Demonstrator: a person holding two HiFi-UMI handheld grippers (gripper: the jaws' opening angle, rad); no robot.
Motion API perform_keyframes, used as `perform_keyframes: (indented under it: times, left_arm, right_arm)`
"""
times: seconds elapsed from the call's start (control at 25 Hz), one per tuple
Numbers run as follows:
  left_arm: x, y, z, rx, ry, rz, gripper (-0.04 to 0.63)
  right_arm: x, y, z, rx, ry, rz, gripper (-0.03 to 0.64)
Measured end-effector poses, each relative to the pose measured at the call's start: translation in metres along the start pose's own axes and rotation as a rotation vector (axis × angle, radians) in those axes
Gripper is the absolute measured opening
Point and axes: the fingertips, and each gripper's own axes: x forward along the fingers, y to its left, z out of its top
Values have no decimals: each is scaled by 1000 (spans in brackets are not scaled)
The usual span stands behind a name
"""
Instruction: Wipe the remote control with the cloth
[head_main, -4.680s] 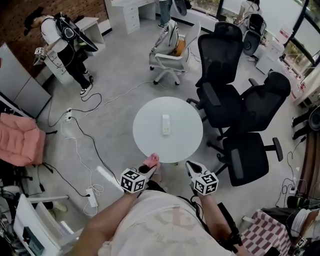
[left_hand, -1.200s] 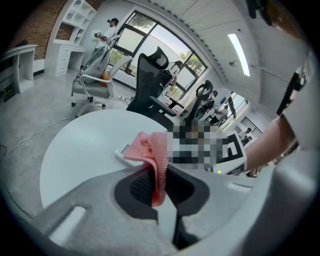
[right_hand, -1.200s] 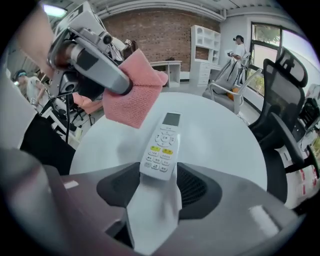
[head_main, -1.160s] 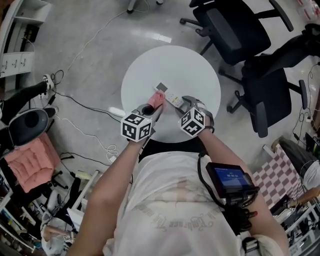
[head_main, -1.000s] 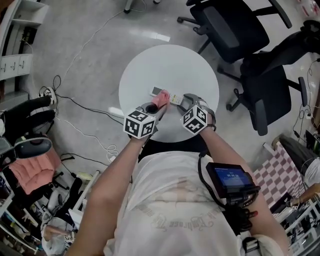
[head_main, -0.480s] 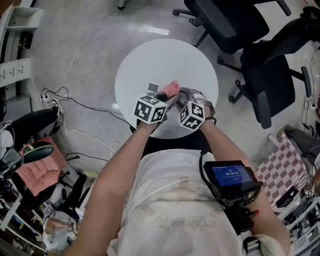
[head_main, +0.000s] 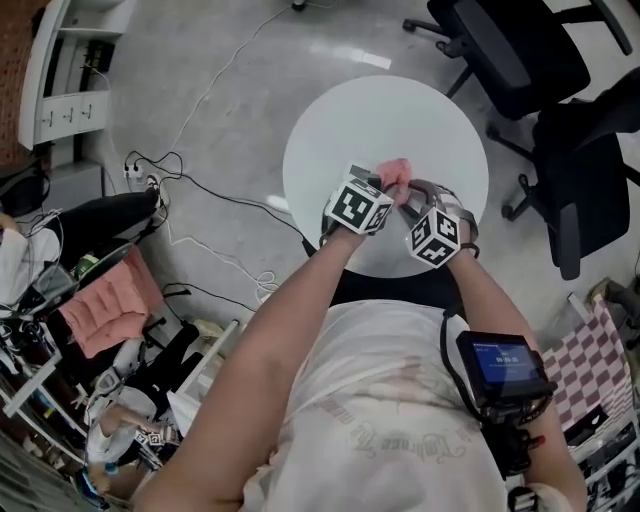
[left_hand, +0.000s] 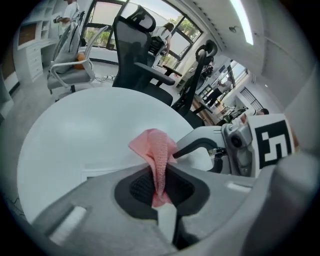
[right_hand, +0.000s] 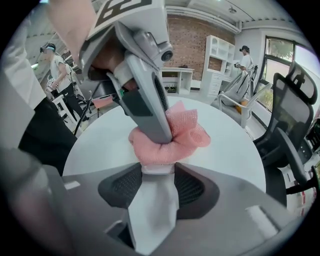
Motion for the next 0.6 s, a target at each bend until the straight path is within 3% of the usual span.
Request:
perform_keyframes:
  times: [0.24,0.6]
  left_arm:
    - [-17,31,-5,-51,-29,65,22]
    - [-31,55,-8,-40,-43,127,23]
  right_arm:
    - [-1,0,2,-4,3,5,212]
    - [2,0,7,-5,7,14,212]
